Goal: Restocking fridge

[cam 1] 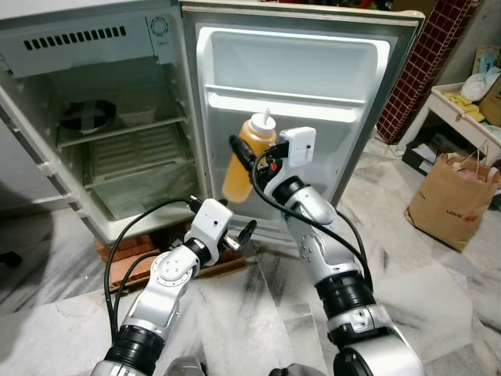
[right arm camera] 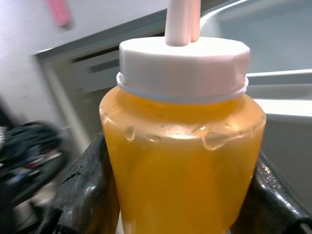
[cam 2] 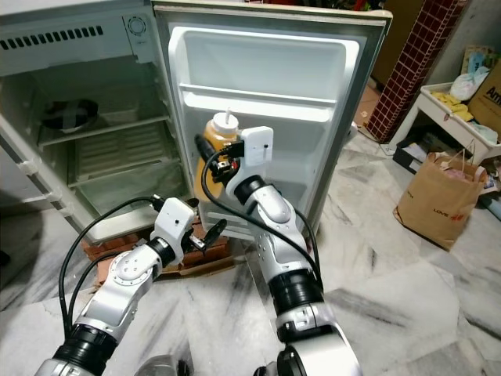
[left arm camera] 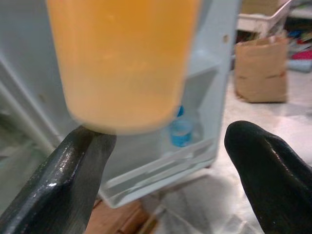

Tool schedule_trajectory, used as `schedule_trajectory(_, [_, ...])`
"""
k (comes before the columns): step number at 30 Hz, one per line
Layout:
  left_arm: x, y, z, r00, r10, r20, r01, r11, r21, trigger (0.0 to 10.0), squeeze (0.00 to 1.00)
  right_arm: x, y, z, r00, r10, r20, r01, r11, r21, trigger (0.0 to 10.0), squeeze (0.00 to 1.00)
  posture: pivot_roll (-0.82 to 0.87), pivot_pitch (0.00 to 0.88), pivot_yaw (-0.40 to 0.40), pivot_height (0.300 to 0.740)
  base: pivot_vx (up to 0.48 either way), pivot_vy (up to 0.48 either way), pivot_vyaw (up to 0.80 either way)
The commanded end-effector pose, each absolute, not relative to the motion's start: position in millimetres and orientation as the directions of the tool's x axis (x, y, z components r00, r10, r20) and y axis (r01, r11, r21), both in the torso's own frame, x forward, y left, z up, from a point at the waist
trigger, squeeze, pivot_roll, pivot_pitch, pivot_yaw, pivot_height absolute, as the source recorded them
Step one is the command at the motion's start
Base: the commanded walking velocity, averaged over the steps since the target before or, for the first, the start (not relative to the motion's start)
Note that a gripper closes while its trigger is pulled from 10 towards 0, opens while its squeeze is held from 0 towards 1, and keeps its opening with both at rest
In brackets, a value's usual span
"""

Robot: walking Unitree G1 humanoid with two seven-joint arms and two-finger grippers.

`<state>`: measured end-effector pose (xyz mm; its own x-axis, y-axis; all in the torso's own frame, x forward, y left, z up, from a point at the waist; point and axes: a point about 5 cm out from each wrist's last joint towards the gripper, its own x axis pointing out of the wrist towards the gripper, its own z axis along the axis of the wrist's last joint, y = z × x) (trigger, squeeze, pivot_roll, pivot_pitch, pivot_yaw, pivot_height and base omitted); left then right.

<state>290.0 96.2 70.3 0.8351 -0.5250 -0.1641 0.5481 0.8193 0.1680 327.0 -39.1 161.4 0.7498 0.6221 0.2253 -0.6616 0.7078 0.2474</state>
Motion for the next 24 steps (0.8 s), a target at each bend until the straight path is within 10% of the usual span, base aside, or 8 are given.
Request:
schedule_trajectory(1, [296, 101, 74, 0.859, -0.491, -0.147, 0.511, 0.839, 0.187, 10.0, 0.0, 324, -39, 168, 0.708, 0.662, 0.247, -0.706, 0.669, 0.231, 10.0, 0.0, 0.03, 0.012, -0.032, 0.74, 0.0, 0.0, 0.0])
schedule_trajectory(24, [309, 126, 74, 0.913, -0.388, -0.127, 0.407, 0.884, 0.228, 10.0, 0.0, 312, -64, 155, 0.648, 0.741, 0.175, -0.761, 0.621, 0.189, 10.0, 0.0, 0.03, 0.011, -0.027, 0.74, 0.0, 0.0, 0.0])
